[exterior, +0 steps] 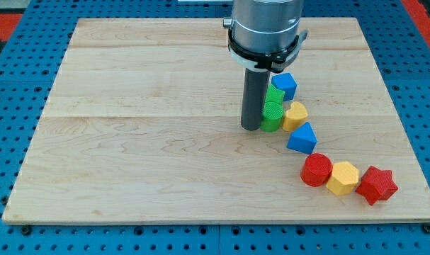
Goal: Move the blue triangle right to the red circle
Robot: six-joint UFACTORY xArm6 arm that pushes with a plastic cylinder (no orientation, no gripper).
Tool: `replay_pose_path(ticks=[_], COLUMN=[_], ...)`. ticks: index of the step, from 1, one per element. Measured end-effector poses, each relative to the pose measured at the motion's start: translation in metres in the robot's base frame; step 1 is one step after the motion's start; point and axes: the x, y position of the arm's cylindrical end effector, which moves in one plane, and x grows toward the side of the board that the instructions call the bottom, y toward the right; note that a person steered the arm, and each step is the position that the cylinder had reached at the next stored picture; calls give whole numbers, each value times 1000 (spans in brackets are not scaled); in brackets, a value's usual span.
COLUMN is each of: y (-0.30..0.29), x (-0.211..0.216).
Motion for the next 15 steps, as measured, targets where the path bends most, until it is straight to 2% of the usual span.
replay_pose_path(ticks=[2,3,5,9,11,12,13,15], y=[-40,-53,-36,-22,-4,29,30,51], x=[-1,-53,-110,-122,-131,-131,-131,-104])
